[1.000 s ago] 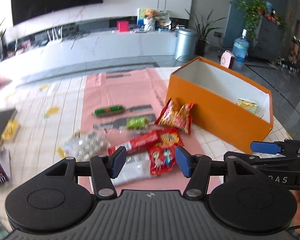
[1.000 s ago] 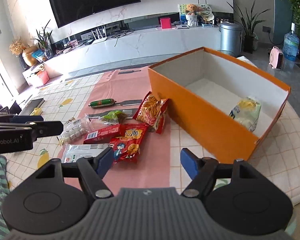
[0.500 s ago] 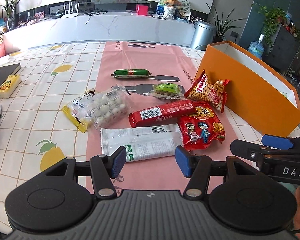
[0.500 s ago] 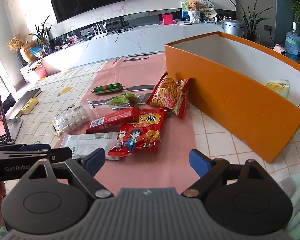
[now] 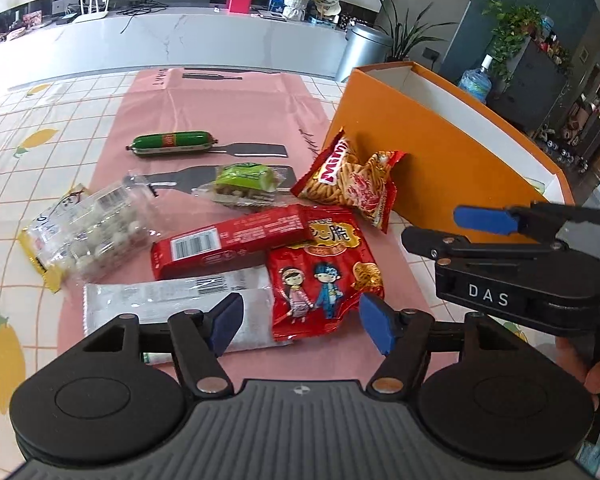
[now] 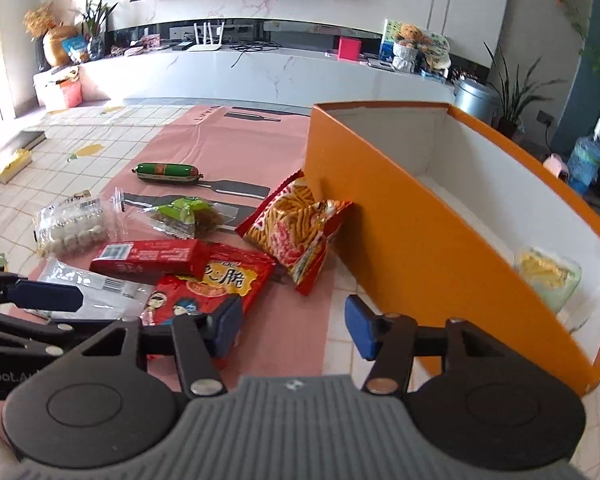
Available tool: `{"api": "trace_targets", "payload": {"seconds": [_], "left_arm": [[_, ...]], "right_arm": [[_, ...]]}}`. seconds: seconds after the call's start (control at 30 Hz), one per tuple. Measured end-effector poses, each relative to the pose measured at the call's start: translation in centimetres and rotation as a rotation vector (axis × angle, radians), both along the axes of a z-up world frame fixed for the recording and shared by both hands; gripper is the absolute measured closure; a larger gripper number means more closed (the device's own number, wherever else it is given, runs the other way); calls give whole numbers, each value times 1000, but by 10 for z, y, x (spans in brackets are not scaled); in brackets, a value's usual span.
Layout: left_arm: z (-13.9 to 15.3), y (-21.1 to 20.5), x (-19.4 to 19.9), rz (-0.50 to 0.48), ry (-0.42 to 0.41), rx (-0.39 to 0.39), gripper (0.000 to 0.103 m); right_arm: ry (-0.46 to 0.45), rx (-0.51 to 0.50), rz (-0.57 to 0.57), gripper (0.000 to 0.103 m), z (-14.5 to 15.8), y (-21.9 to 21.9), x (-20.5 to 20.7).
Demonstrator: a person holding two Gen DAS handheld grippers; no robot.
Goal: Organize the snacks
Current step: 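Grasp the red chip bag with the left tool while the right tool grasps the Mimi bag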
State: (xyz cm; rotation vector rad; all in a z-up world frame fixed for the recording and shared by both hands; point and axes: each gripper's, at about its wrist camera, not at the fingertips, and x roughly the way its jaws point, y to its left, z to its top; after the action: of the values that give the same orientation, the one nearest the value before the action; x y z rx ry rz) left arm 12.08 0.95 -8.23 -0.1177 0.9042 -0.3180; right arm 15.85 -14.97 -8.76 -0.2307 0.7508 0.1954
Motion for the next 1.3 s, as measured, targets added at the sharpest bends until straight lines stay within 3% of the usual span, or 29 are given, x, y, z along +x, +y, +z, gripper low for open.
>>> {"api": "trace_targets", "payload": {"seconds": [0.1, 0.27, 0.57, 0.7, 0.87, 0.97, 1.13, 1.3], "left_arm": [[-4, -15, 10, -10, 22, 5, 16], [-13, -31, 24, 19, 59, 59, 15], [-23, -50, 36, 57, 80, 69, 7], [-24, -52, 35, 78, 72, 64, 7], [-21, -34, 33, 90, 92, 39, 10], [-18, -25, 30, 106, 87, 67, 11], [-15, -15, 22, 113, 66, 96, 12], [-8, -17, 16, 74, 24, 102, 10]], "right_arm": [[-27, -73, 102, 54, 2, -4, 12], [-60, -135, 257, 56, -2, -3, 26], [-87, -150, 373, 56, -12, -1, 51], [-117, -137, 398, 48, -15, 8, 57], [-120, -152, 400, 49, -27, 18, 68], [-89, -148, 388, 52, -35, 19, 73], [-58, -111, 341, 75, -36, 14, 74], [-15, -34, 269, 81, -29, 3, 67]]}}
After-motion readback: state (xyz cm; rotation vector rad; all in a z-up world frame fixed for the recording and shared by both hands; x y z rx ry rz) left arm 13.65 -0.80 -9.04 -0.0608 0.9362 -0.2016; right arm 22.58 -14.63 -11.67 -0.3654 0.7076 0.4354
